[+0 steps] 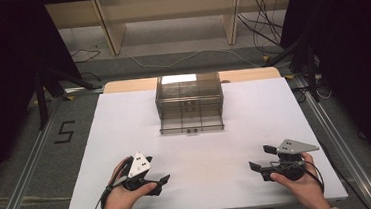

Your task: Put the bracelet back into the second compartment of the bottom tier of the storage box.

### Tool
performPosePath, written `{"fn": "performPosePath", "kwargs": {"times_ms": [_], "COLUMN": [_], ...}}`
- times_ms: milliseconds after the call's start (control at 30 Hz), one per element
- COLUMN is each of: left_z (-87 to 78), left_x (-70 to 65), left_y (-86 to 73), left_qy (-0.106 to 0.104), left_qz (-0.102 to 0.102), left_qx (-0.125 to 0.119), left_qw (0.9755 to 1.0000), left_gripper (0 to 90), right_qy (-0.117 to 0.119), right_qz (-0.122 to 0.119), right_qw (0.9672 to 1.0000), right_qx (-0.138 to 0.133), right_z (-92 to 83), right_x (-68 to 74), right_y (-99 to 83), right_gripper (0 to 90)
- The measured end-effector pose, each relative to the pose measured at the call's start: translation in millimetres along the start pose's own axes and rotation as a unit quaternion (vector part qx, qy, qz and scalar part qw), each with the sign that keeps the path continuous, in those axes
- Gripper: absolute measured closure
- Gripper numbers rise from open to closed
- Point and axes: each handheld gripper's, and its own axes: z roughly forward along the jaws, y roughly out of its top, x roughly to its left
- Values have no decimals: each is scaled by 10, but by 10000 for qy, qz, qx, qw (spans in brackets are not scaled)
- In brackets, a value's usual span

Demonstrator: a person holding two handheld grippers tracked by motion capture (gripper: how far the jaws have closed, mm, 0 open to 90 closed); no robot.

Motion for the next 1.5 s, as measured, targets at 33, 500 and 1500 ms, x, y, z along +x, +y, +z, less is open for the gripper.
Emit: {"fn": "performPosePath", "kwargs": {"times_ms": [33,500,1500], "left_z": [-4,-94,1], "left_x": [13,281,900], "left_y": [-3,-90,-362], "left_qy": [19,449,1217], "left_qz": [-6,-226,-1077], "left_qx": [6,88,703], "left_qw": [10000,9987,9842], "left_gripper": [161,220,579], "right_qy": [0,10,16], "right_qz": [0,-13,-54], "right_qw": [10000,10000,10000], "right_qx": [0,22,28], "right_z": [0,-1,21], "right_x": [0,3,8], "right_y": [0,3,8], "right_gripper": [166,166,166]}}
